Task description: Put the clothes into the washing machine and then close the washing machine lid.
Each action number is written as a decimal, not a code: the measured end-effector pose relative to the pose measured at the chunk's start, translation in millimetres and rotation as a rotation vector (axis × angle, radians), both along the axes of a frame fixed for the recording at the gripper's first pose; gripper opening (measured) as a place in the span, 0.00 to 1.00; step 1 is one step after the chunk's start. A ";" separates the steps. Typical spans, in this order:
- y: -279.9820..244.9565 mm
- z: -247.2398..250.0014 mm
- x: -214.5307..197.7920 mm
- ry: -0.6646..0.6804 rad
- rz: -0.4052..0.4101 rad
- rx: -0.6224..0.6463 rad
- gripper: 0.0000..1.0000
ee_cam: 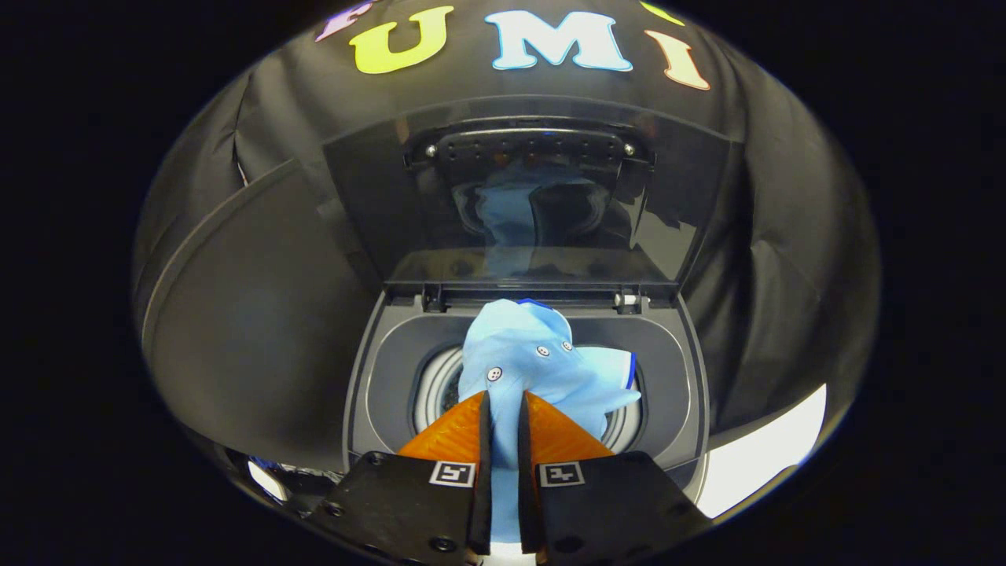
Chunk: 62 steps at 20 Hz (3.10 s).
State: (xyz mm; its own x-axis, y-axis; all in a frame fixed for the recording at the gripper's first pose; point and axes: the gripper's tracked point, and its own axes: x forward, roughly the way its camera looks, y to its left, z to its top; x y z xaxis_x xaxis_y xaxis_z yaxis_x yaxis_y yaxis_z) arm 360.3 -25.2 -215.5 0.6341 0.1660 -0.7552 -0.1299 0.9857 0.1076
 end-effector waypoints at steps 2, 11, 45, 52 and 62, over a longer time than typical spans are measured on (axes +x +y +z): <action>2.0 -5.2 -5.1 0.006 -0.007 0.005 0.25; 9.2 -8.9 -8.4 0.007 -0.035 -0.013 0.97; 9.9 213.3 113.3 -0.682 -0.115 0.078 0.96; 10.4 212.4 152.3 -0.665 -0.133 0.088 0.96; 8.0 190.0 200.0 -0.612 -0.152 0.102 0.96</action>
